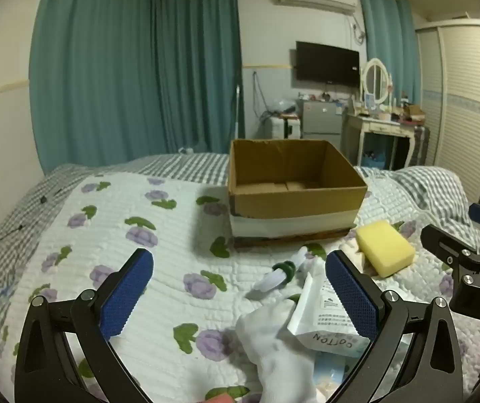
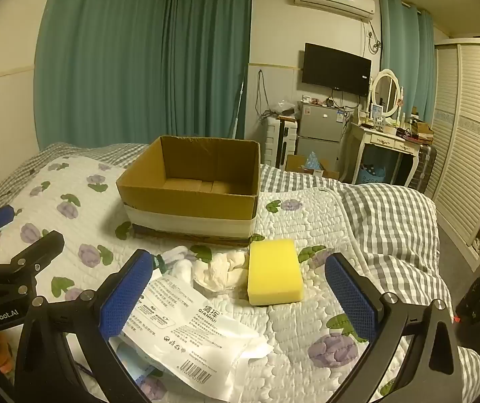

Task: Organize soft objects

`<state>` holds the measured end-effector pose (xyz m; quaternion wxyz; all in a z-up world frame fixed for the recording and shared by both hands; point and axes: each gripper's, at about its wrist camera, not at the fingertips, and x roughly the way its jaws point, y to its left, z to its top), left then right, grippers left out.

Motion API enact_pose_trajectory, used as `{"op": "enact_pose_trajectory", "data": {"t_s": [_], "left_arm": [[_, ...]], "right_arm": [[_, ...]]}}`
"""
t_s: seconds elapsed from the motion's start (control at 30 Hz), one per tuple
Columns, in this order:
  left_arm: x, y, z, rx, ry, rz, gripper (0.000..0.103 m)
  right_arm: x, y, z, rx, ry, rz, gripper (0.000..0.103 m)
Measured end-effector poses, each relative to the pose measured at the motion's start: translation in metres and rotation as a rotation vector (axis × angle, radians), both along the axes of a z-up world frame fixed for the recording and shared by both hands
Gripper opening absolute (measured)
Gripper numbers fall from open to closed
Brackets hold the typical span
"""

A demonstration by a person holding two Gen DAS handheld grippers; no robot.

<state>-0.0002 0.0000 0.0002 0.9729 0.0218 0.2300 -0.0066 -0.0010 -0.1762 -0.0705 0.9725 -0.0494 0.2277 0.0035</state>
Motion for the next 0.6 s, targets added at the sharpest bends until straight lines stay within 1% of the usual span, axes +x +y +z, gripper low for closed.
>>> {"op": "enact_pose_trajectory", "data": {"t_s": [0.6], "left_arm": [[-0.0008, 0.0002, 0.0006, -0.009, 0.005, 0.000, 0.103]], "right_arm": [[0.0004, -0.0001, -0.0007, 0.000, 0.005, -0.001, 0.103]]}}
